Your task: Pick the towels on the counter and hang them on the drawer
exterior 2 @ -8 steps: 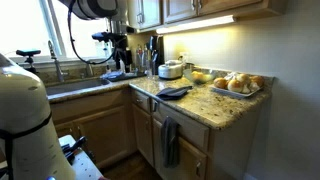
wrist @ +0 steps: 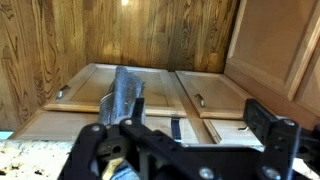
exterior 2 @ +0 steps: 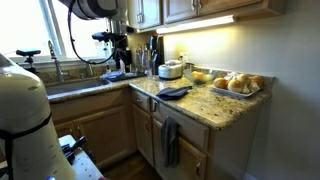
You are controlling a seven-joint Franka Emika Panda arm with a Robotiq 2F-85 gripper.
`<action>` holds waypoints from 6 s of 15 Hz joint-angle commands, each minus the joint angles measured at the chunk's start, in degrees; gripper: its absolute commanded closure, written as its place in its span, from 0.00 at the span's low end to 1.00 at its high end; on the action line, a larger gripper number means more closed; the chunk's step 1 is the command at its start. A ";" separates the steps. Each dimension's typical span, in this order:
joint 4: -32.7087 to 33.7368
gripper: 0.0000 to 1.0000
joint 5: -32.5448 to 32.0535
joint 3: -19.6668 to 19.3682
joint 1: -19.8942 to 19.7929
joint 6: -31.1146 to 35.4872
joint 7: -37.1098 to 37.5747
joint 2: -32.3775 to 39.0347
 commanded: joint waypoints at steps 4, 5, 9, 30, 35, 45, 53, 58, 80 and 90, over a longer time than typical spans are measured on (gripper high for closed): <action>0.84 0.00 -0.26 -0.40 0.04 0.60 -1.44 1.51; 1.46 0.00 -0.78 -0.45 -0.21 1.03 -1.93 2.79; 4.06 0.00 -2.75 -1.10 -1.08 6.04 -4.31 9.89; 16.96 0.00 -7.07 -3.28 -1.58 18.83 -8.72 31.51; 22.15 0.00 -7.54 -2.27 -0.90 26.81 -4.31 39.01; 34.42 0.00 -18.15 -6.86 2.42 28.48 10.60 53.02; 40.93 0.33 -18.52 -9.72 4.54 26.98 13.61 60.04; 41.12 0.67 -19.01 -11.30 5.26 27.19 14.42 60.34; 51.08 0.00 -18.09 -12.43 4.10 20.64 15.70 62.61; 58.17 0.27 -17.85 -13.21 3.96 19.69 14.84 69.93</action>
